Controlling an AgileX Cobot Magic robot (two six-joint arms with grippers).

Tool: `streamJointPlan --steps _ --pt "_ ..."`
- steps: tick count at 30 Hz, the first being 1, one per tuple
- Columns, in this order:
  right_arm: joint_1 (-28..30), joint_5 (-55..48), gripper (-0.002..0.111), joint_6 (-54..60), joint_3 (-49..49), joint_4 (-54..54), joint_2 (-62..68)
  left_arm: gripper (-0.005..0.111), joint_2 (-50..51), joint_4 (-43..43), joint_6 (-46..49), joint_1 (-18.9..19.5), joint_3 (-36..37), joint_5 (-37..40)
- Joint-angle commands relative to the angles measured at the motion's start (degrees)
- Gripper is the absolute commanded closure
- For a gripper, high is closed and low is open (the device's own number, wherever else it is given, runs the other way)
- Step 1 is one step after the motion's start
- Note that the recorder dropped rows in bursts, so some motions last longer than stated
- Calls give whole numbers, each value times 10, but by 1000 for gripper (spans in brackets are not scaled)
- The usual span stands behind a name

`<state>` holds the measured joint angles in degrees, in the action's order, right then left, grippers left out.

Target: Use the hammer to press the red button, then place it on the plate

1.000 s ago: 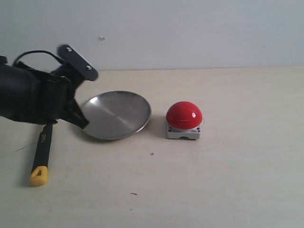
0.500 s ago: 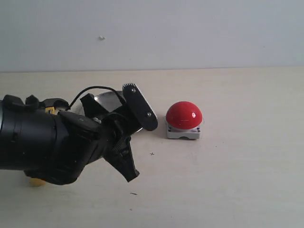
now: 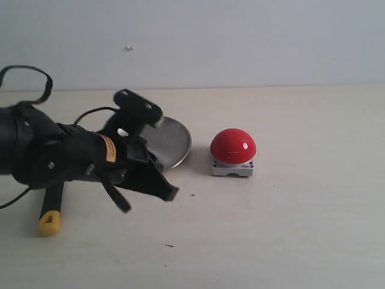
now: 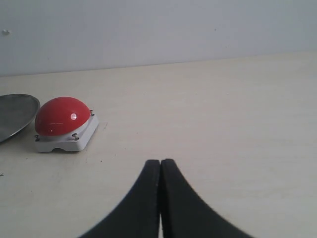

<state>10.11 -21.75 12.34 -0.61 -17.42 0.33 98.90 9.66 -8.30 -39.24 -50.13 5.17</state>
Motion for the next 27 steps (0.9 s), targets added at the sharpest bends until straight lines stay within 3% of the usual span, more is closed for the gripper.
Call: streamJointPlan --steps 1,6,11,16,17,19,27 --pt "3 5 108 1 2 -2 -3 107 -2 51 -133 81 -63 159" --pt "3 5 108 1 2 -2 -3 107 -2 31 -131 165 -150 284" --pt "3 6 108 1 2 -2 -3 105 -2 3 -96 218 -211 393" --pt "3 6 108 1 2 -2 -3 81 14 -52 -71 252 -224 382" --pt "3 6 108 1 2 -2 -3 70 35 -54 -71 262 -238 384" --pt "3 6 108 1 2 -2 -3 63 80 -55 -71 268 -265 390" --pt "3 6 108 0 2 -2 -3 56 296 -60 -67 288 -502 541"
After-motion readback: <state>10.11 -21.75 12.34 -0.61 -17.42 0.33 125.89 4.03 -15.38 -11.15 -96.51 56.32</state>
